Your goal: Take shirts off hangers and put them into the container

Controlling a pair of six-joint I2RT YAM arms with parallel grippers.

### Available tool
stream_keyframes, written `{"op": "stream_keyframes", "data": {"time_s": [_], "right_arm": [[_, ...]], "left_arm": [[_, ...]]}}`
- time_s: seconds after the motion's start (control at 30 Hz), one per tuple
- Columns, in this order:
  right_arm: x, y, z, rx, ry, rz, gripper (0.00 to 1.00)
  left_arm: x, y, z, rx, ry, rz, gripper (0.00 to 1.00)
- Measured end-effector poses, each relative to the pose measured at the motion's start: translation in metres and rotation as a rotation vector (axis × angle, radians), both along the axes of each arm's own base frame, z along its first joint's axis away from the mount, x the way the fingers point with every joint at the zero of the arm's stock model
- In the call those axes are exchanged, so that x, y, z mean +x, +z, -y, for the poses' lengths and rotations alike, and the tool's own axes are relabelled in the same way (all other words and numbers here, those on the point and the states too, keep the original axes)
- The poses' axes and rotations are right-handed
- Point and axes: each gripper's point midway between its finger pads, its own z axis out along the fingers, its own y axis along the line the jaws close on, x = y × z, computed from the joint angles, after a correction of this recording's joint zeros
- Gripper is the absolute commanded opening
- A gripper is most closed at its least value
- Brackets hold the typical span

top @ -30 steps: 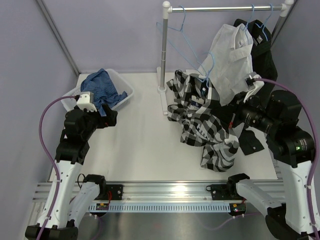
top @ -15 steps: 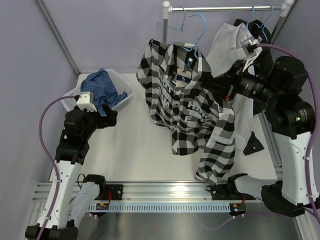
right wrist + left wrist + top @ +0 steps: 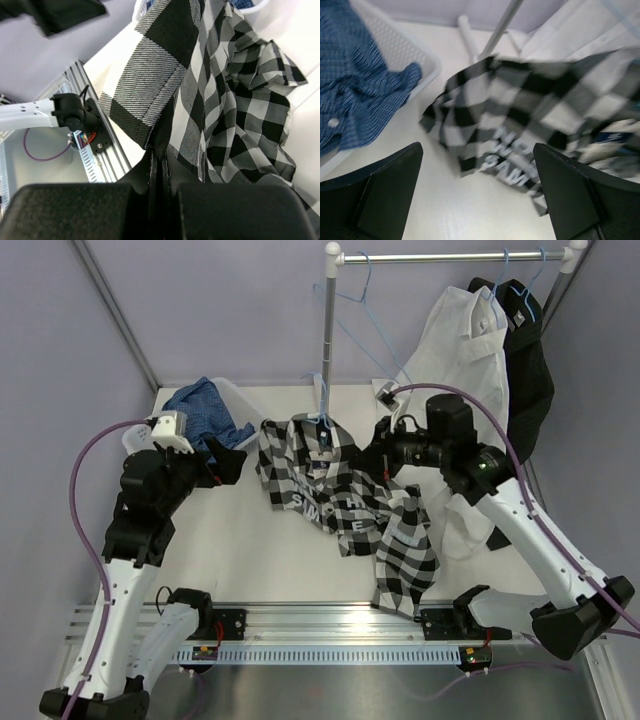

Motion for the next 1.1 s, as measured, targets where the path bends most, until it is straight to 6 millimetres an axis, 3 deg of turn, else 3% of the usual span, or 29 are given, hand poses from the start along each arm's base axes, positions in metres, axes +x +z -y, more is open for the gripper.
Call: {"op": "stream_keyframes", "data": {"time_s": [0.17,0.37,0.53,0.77,0.97,1.1], "right_arm": [[0.007,-0.034,-0.022,-0.034,0.037,-0.010,0.00],[0.004,-0.034,-0.038,-0.017,0.078,0.021,0.00],[0.002,-0.032,-0.043,-0.002,0.090,0.042,0.00],[0.000,-0.036,-0.045,-0.001,0.098,0.041,0.00],[0.001,-0.038,-0.046,0.001,0.099,0.041,0.00],[0.001,-0.039,-0.046,0.002,0.098,0.039,0.00]], "left_arm": [[-0.009,0.060,0.042,-0.063,-0.140,0.095,0.96],[-0.009,0.099,0.105,-0.058,-0.285,0.132,0.91],[0.015,0.091,0.137,0.017,-0.292,0.104,0.84],[0.030,0.068,0.158,0.129,-0.287,0.072,0.68],[0.032,0.067,0.161,0.163,-0.282,0.086,0.51],[0.033,0.067,0.159,0.169,-0.272,0.088,0.34]]}}
